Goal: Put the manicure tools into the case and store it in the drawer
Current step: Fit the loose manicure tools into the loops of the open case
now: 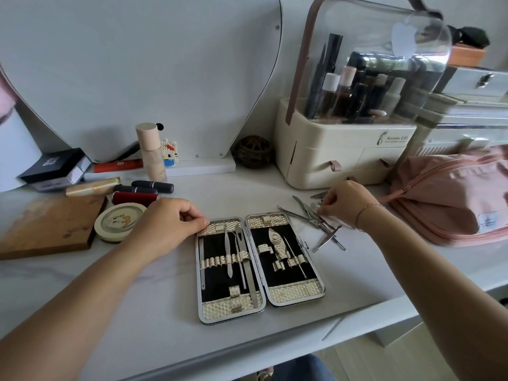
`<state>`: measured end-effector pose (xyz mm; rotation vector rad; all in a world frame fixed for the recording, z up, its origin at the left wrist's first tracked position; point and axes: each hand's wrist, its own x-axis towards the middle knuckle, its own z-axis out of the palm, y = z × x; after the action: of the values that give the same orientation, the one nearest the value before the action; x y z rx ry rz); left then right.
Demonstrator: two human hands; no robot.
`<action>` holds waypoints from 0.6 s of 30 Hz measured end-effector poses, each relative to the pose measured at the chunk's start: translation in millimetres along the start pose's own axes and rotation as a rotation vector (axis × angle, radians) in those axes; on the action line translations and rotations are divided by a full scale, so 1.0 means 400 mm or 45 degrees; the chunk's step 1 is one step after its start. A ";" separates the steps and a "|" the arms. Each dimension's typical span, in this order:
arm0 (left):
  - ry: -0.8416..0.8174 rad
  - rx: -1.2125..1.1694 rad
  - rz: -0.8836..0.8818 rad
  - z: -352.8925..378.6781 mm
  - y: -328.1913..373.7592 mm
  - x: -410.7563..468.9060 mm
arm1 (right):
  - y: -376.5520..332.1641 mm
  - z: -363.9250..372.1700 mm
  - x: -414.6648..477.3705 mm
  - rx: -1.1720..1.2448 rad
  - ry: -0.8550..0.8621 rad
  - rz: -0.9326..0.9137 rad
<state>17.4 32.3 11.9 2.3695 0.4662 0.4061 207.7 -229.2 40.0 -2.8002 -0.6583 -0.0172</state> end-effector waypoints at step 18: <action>-0.016 -0.013 0.006 0.010 0.005 0.003 | -0.174 0.035 -0.071 1.310 -0.345 -0.257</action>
<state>20.6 29.3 10.7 2.3624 0.4515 0.3943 150.8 -177.9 42.2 -1.7498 -0.7248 0.5144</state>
